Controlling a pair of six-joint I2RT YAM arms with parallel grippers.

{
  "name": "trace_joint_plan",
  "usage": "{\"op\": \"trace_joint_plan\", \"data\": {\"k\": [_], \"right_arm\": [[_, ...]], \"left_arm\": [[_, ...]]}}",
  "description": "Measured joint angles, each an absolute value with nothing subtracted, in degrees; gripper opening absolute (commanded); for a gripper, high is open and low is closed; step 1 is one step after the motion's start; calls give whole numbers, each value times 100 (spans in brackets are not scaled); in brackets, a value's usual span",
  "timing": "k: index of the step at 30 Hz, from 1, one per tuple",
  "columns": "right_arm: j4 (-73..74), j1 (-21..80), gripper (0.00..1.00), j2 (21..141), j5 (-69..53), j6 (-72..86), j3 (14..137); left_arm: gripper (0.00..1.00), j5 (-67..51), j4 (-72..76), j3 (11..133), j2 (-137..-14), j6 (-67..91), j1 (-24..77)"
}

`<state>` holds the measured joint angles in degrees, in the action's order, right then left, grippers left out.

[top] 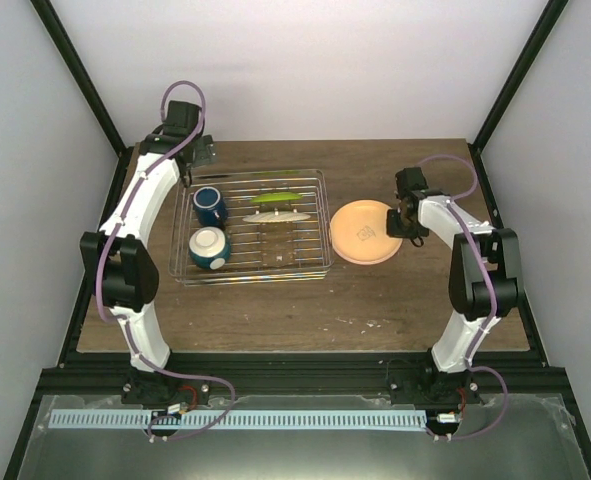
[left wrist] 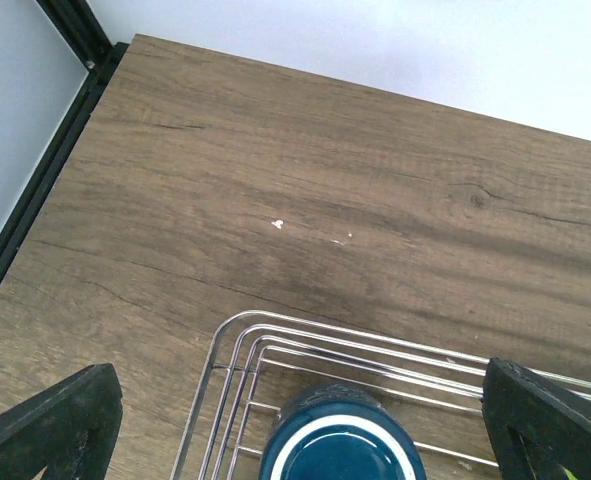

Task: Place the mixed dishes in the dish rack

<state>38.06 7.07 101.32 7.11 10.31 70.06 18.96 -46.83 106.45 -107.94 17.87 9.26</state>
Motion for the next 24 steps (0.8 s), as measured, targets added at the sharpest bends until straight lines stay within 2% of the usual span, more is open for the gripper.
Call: {"op": "trace_joint_plan", "data": {"k": [14,21,24], "right_arm": [[3439,687,15,10453,589,1031,6781],[3428,687,15,10453,624,1011,6744],[3446,687,11,10453,631,1007,6744]], "left_arm": [[100,1883,-4683,10645,-10818,1776,926],[100,1879,-4687,10648,-10857,1774,926],[100,1879,-4685,10648,-10857,1776,926]]}}
